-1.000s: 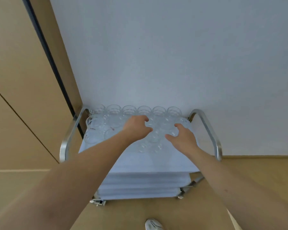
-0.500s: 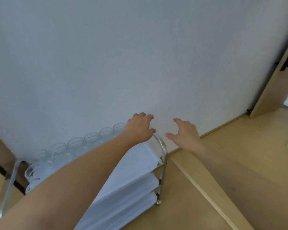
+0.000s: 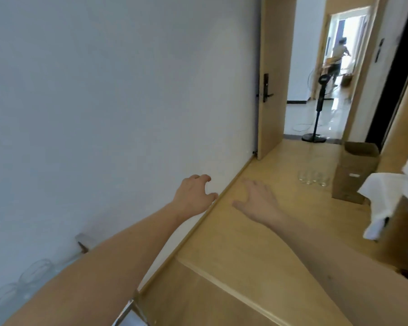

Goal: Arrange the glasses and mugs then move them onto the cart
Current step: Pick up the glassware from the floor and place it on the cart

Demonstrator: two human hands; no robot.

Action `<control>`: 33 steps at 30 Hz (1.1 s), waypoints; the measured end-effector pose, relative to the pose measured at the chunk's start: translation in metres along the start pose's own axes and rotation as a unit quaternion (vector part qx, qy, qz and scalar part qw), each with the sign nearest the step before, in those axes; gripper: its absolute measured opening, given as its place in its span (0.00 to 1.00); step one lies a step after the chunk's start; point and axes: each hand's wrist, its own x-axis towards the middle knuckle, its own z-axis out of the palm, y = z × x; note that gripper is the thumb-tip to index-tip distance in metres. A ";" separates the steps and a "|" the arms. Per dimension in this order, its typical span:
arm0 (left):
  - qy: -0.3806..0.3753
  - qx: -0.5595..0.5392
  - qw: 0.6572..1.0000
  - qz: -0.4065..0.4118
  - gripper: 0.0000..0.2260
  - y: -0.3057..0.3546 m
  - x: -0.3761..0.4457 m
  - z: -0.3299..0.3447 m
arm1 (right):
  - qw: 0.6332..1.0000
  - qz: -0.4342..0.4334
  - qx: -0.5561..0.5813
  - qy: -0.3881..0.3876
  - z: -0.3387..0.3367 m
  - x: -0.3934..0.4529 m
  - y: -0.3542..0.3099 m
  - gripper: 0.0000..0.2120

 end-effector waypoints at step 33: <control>-0.127 -0.011 0.968 0.217 0.27 0.133 0.372 0.123 | 0.963 0.254 -0.068 0.058 -0.069 0.244 0.182 0.37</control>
